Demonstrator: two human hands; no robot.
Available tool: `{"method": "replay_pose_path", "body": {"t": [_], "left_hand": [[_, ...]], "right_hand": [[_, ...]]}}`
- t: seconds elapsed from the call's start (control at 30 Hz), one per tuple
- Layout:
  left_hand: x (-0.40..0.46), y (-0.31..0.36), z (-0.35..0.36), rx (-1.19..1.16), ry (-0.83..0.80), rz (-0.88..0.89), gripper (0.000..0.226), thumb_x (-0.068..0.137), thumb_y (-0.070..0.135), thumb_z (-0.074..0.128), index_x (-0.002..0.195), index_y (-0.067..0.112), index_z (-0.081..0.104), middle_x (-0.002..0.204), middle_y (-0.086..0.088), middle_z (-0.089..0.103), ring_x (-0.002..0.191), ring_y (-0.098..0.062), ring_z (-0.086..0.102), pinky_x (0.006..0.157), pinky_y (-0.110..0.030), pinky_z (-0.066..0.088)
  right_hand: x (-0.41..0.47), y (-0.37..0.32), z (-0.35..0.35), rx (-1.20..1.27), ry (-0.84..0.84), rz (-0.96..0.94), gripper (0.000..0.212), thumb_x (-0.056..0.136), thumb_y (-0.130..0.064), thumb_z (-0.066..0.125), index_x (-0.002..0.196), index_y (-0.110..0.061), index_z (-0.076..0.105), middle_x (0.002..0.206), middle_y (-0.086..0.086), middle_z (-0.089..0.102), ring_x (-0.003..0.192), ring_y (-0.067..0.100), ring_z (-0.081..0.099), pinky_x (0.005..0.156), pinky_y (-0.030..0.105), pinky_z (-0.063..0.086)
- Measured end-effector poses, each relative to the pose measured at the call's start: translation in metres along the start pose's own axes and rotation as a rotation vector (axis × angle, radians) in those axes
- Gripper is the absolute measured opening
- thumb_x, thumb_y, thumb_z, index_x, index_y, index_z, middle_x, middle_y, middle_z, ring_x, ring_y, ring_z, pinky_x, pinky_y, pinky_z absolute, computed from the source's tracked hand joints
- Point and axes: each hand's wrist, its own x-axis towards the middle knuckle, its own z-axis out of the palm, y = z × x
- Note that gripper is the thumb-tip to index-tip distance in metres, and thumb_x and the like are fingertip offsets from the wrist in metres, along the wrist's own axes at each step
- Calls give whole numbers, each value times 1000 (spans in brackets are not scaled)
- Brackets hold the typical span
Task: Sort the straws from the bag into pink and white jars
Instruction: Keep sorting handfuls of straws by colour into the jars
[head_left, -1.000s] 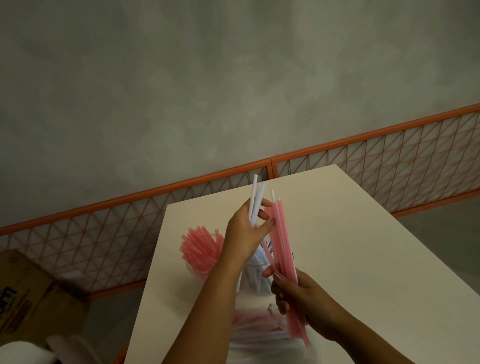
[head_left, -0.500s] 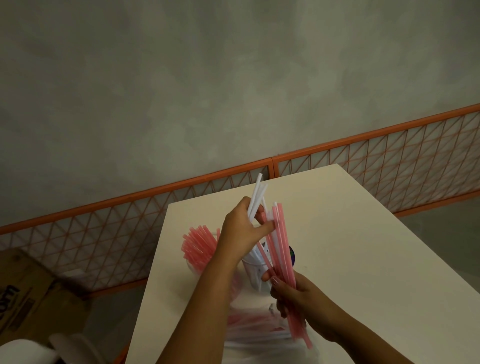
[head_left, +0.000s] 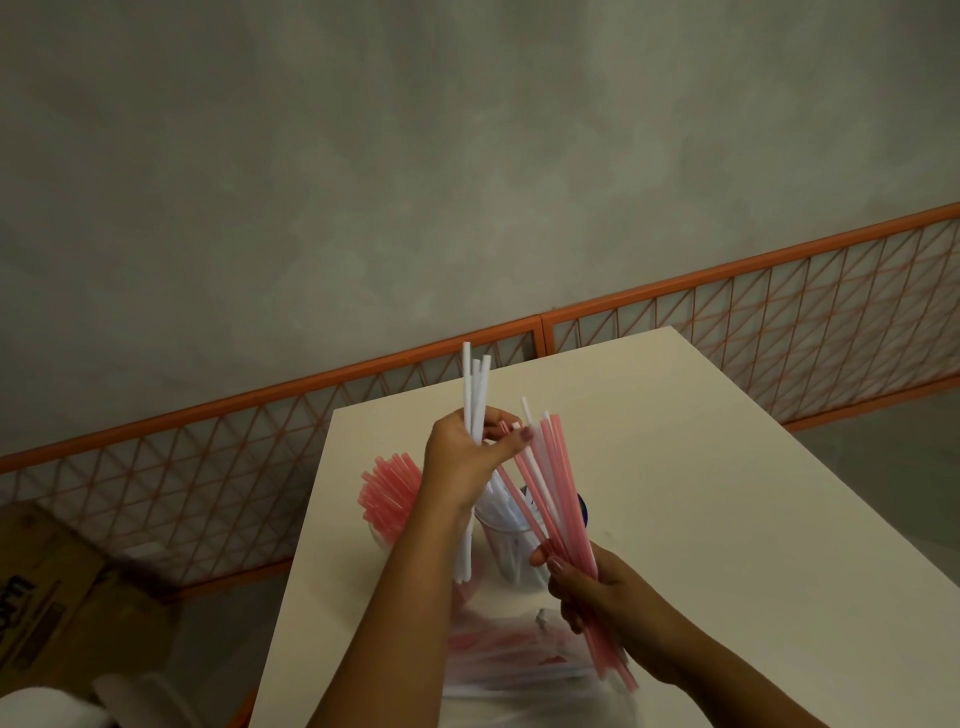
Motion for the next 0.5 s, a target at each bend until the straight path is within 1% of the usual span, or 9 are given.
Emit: {"method": "replay_pose_path", "body": {"t": [0.1, 0.23, 0.3, 0.33, 0.4, 0.47, 0.5], "left_hand": [[2, 8, -6, -89, 89, 15, 13, 76, 18, 75, 76, 19, 62, 78, 3, 64, 73, -11, 61, 70, -30, 53], [3, 13, -11, -91, 123, 44, 11, 78, 16, 72, 79, 18, 61, 81, 0, 64, 71, -13, 60, 70, -31, 50], [4, 12, -12, -116, 150, 56, 11, 78, 17, 72, 78, 19, 61, 82, -3, 66, 67, -11, 59, 63, -26, 50], [5, 11, -13, -140, 173, 60, 10, 78, 17, 71, 79, 17, 62, 84, -6, 67, 62, -10, 57, 56, -21, 49], [7, 10, -17, -212, 231, 63, 11, 80, 18, 70, 85, 11, 63, 86, -11, 67, 50, -5, 49, 43, -15, 40], [12, 11, -22, -290, 295, 71, 17, 83, 20, 67, 90, 5, 62, 82, -13, 64, 44, -4, 43, 40, -14, 36], [13, 12, -24, -328, 322, 72, 18, 85, 20, 65, 91, 4, 60, 79, -12, 63, 45, -4, 43, 40, -14, 35]], "right_hand": [[-1, 3, -2, -8, -20, 5, 21, 95, -23, 49, 108, -11, 61, 74, 2, 50, 60, 11, 47, 62, 24, 46], [0, 6, -1, -24, -27, 1, 21, 95, -23, 48, 106, -12, 62, 74, 3, 49, 61, 11, 46, 63, 23, 46], [0, 7, -1, -32, -18, 1, 21, 95, -24, 48, 105, -12, 63, 73, 2, 48, 61, 11, 46, 63, 23, 46], [1, 8, -2, -34, -8, 5, 22, 95, -25, 48, 105, -13, 63, 72, 2, 48, 60, 11, 45, 62, 24, 46], [0, 10, -4, -36, 22, 12, 22, 95, -26, 48, 104, -12, 64, 69, 0, 48, 58, 10, 44, 61, 24, 45], [0, 12, -6, -39, 52, 14, 22, 96, -25, 47, 103, -12, 64, 67, -1, 47, 55, 10, 44, 58, 24, 43], [-1, 13, -7, -38, 64, 14, 22, 96, -24, 47, 103, -11, 64, 67, -2, 47, 55, 10, 43, 57, 23, 43]]}}
